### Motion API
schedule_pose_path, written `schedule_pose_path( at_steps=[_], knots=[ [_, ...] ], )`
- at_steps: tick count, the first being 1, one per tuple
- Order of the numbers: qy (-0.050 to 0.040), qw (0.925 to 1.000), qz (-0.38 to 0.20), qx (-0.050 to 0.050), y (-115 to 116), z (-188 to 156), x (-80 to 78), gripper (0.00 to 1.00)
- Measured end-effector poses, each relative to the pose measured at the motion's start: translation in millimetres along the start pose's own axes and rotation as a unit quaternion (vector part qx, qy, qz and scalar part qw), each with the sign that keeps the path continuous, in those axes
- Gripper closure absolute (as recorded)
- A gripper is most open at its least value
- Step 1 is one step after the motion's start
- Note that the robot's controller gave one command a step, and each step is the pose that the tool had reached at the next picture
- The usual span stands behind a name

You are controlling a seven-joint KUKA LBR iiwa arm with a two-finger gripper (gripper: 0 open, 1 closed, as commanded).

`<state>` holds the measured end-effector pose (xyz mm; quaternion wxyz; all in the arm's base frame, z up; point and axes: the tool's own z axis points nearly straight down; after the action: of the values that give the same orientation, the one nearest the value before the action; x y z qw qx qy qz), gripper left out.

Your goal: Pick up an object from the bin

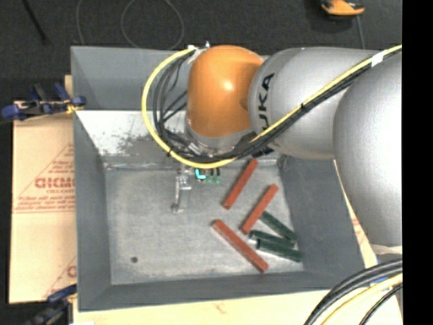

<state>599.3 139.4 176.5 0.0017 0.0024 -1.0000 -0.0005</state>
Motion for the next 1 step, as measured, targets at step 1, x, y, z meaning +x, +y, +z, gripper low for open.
schedule_pose_path(
  at_steps=[1],
  knots=[
    [0.0014,0.9967,0.081,-0.001,-86.6,105.7,-53.7,0.0]
  ],
)
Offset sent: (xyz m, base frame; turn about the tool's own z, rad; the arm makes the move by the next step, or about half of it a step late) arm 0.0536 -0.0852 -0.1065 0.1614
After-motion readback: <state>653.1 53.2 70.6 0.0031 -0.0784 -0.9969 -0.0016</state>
